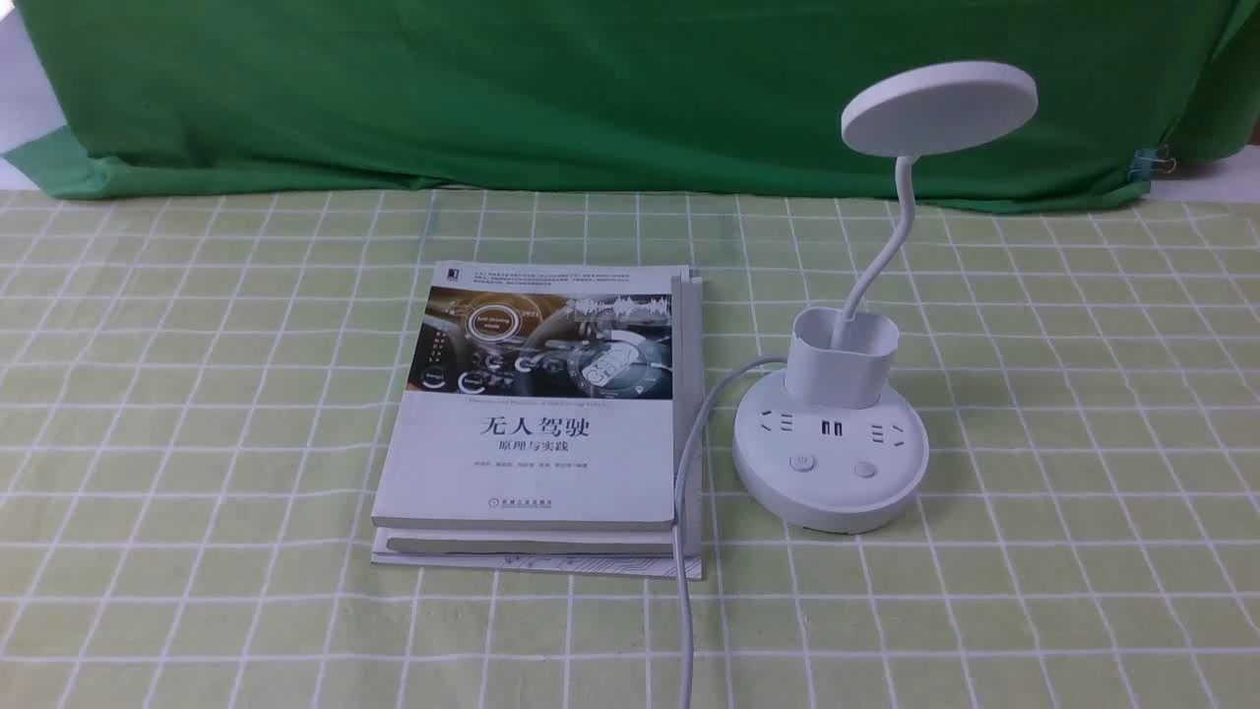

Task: Turn on the table lamp on the green coffee tablecloth with your hand.
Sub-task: 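Press the button on the base of the white desk lamp with the right gripper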

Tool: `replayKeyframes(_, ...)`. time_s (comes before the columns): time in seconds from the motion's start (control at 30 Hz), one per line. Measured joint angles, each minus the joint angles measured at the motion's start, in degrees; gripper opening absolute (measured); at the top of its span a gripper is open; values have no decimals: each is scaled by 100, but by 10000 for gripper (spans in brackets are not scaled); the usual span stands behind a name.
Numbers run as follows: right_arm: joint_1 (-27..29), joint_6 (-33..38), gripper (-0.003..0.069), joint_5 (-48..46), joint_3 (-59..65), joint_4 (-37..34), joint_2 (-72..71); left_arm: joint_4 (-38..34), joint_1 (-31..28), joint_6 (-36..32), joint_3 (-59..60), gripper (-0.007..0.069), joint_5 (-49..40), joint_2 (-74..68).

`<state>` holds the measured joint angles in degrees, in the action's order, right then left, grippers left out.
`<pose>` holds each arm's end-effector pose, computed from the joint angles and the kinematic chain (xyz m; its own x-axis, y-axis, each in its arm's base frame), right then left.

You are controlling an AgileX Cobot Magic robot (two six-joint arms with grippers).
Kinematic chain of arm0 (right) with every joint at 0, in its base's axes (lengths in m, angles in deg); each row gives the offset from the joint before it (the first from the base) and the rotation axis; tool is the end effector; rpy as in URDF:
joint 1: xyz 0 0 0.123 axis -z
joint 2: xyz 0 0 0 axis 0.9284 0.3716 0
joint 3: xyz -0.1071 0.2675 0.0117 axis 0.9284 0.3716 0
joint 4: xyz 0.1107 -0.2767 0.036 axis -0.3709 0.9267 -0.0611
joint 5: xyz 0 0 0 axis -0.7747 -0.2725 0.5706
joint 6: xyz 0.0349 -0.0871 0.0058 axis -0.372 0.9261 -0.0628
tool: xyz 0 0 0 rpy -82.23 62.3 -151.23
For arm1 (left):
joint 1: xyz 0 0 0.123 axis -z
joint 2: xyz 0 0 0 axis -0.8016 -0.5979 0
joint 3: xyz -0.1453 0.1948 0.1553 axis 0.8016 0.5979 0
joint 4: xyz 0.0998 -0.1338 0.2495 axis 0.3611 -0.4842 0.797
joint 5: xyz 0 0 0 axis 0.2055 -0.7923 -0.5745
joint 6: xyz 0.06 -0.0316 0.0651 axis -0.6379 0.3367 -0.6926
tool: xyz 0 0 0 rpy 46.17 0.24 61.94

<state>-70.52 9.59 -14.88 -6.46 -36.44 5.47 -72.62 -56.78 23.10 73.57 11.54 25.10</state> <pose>0.1040 0.0048 0.1864 -0.1774 -0.0191 -0.9840 -0.0497 0.9987 -0.0105 0.1052 0.0063 0.1958 -0.0663 0.2241 -0.9723 -0.0455 0.9728 0.2273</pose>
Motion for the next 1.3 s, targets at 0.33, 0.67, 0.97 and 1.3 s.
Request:
replayKeyframes(0.33,0,0,245,0,0,0,0,0,0,0,0,19,0,0)
replayKeyframes(0.67,0,0,245,6,0,0,0,0,0,-5,0,19,0,0)
replayKeyframes(0.97,0,0,245,6,0,0,0,0,0,-5,0,20,-2,0)
replayKeyframes(1.3,0,0,245,84,0,0,0,0,0,-5,0,20,-3,0)
